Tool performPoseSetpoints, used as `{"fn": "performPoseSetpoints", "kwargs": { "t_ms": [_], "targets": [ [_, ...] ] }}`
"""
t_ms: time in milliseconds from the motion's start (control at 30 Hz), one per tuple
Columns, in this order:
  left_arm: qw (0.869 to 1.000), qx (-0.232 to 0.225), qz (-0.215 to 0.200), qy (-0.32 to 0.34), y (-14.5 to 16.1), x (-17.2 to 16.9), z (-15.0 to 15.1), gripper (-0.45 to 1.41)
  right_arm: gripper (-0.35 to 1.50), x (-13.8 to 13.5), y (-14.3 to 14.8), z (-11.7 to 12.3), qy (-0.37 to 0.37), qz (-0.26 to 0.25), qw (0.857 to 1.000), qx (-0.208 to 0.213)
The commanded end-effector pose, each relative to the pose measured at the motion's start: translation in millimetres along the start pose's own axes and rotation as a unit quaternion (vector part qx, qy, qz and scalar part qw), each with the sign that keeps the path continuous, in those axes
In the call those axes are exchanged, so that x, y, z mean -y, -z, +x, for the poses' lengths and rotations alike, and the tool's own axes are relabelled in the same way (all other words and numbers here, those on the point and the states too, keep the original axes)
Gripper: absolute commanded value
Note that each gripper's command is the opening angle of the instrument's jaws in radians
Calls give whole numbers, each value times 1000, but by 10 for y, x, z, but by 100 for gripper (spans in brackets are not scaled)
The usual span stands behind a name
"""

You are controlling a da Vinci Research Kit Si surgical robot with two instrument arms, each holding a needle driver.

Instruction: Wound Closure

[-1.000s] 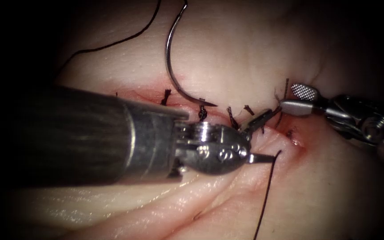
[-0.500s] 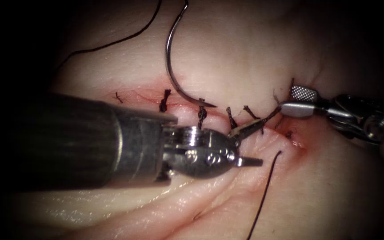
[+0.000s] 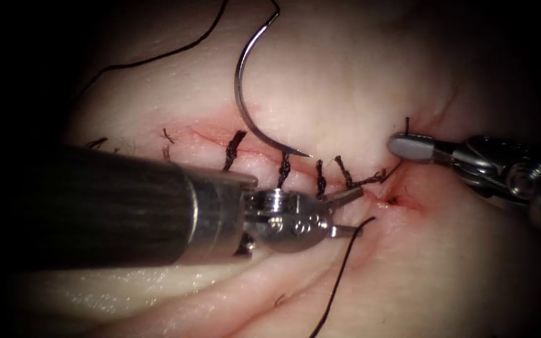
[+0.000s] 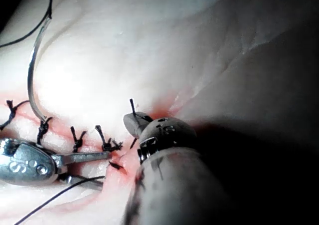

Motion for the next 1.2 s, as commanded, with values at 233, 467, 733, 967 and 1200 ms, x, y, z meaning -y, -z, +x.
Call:
{"fn": "performPoseSetpoints", "kwargs": {
  "t_ms": [233, 467, 733, 967, 1200],
  "targets": [
    [1000, 1, 2, 7, -4, 5, -8, 38, -35, 12, -2, 11, -9, 4, 1000, -5],
    [1000, 9, 1, 11, -12, 1, -15, 38, -35, 32, 9, 31, 21, 9, 1000, -17],
    [1000, 12, -2, 12, -12, 1, -18, 38, -35, 45, 12, 31, 32, 12, 999, -20],
    [1000, 14, -5, 13, -11, 1, -16, 38, -35, 45, 16, 38, 37, 13, 999, -23],
    [1000, 14, -6, 14, -8, 1, -13, 38, -35, 54, 20, 46, 50, 17, 998, -36]
  ]
}}
